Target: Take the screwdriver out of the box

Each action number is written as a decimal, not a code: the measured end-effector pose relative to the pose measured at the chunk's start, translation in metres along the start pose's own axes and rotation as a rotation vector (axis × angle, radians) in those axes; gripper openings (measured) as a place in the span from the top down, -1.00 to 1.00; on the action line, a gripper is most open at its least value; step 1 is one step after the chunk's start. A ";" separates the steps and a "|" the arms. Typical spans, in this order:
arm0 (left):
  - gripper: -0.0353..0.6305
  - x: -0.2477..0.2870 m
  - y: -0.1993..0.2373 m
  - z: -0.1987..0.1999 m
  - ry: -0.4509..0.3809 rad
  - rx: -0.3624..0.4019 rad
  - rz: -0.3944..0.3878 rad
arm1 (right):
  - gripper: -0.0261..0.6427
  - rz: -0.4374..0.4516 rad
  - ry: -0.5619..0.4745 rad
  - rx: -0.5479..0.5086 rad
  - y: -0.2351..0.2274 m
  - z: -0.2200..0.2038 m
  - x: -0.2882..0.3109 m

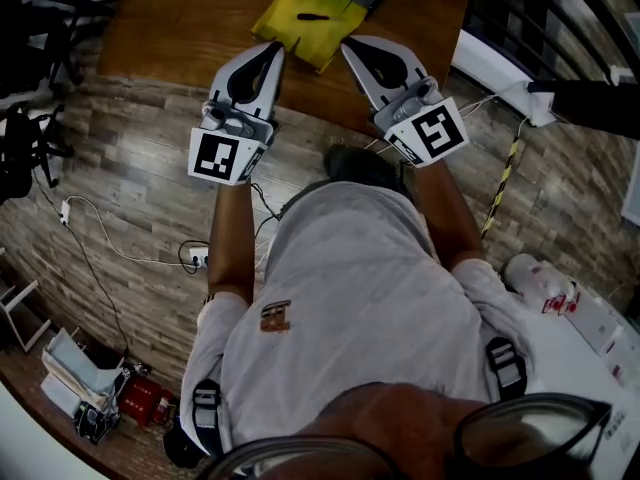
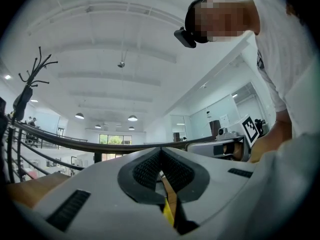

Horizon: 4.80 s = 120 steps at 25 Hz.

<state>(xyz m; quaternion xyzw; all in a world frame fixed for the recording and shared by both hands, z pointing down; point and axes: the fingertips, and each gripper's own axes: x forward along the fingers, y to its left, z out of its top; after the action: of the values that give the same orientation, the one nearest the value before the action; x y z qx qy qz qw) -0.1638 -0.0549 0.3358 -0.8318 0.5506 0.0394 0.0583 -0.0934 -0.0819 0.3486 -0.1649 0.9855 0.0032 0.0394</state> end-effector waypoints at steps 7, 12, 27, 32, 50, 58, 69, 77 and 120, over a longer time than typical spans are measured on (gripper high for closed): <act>0.84 0.064 0.017 -0.032 0.091 0.040 -0.024 | 0.83 0.003 0.005 0.028 -0.063 -0.009 0.014; 0.84 0.099 0.029 -0.053 0.152 0.069 -0.037 | 0.83 0.017 0.012 0.034 -0.096 -0.016 0.023; 0.83 0.138 0.038 -0.120 0.426 0.256 -0.257 | 0.83 -0.047 0.087 0.039 -0.130 -0.038 0.039; 0.83 0.143 0.045 -0.147 0.543 0.311 -0.351 | 0.83 -0.074 0.102 0.034 -0.135 -0.040 0.043; 0.56 0.157 0.046 -0.250 0.922 0.534 -0.688 | 0.83 -0.143 0.121 0.050 -0.155 -0.057 0.041; 0.49 0.162 0.057 -0.285 1.028 0.563 -0.756 | 0.83 -0.146 0.145 0.065 -0.166 -0.071 0.043; 0.48 0.167 0.064 -0.323 1.170 0.623 -0.883 | 0.83 -0.164 0.161 0.087 -0.180 -0.089 0.046; 0.48 0.169 0.060 -0.339 1.241 0.640 -0.956 | 0.83 -0.184 0.162 0.096 -0.190 -0.094 0.042; 0.66 0.157 0.062 -0.223 0.829 0.212 -0.528 | 0.83 -0.185 0.163 0.048 -0.150 -0.065 0.042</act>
<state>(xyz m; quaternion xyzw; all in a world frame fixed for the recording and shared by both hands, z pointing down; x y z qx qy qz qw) -0.1593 -0.2535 0.5324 -0.8778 0.2993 -0.3669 -0.0731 -0.0890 -0.2386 0.4110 -0.2540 0.9658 -0.0376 -0.0367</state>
